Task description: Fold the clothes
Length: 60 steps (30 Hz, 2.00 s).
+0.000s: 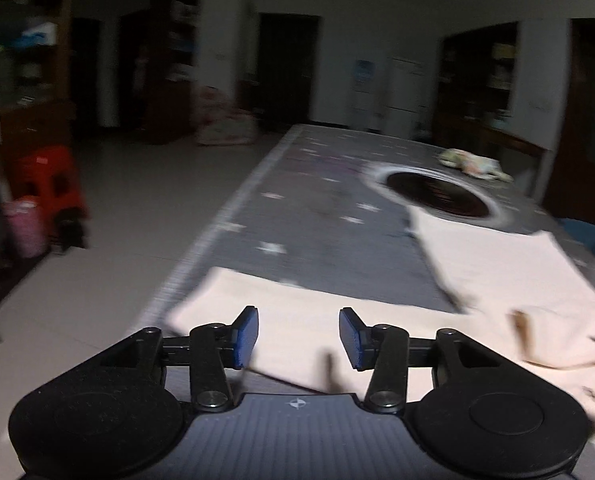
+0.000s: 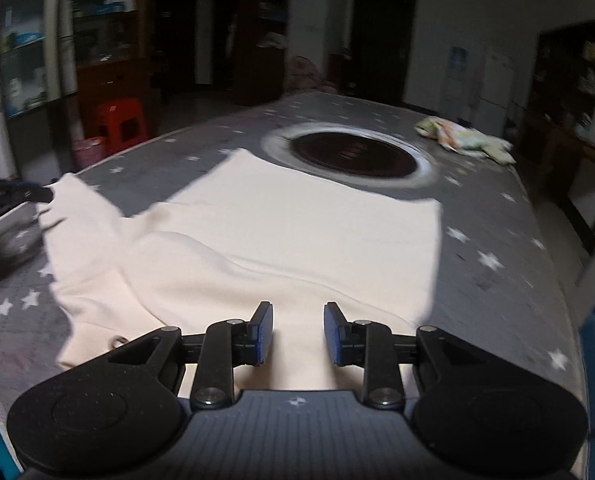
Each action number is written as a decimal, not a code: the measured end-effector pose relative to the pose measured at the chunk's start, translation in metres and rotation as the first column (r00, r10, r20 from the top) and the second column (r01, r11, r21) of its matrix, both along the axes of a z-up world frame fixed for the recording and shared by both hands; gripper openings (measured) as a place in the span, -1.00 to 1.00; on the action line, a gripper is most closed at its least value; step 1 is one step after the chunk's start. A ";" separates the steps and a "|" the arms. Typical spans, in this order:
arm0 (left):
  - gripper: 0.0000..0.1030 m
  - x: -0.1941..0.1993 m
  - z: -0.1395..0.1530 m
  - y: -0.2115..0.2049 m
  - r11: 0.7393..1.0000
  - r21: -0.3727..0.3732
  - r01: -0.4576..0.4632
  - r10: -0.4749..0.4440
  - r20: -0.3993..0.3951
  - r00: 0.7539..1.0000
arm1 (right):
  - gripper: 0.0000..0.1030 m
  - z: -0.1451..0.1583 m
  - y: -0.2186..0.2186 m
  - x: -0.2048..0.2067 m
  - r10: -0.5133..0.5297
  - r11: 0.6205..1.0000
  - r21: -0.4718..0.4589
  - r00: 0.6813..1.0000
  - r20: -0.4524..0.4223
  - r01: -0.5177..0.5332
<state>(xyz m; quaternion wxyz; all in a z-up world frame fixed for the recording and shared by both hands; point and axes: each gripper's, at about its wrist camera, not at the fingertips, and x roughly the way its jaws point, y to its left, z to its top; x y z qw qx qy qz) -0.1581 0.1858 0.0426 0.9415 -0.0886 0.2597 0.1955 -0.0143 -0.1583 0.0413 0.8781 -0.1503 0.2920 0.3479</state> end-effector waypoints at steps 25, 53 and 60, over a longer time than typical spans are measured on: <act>-0.82 0.018 -0.006 0.037 0.986 -0.123 -0.116 0.121 0.028 0.992 | -0.34 0.004 0.047 -0.016 0.130 0.991 0.002 0.991 -0.003 -0.130; -0.60 0.056 0.013 -0.147 0.804 -0.106 0.586 -0.579 0.091 0.811 | -0.33 0.007 -0.073 0.008 -0.206 0.962 0.151 0.968 -0.140 0.227; -0.56 0.044 -0.003 -0.099 0.897 -0.088 0.433 -0.436 -0.008 0.900 | -0.33 0.004 -0.059 0.008 -0.154 0.970 0.165 0.975 -0.163 0.181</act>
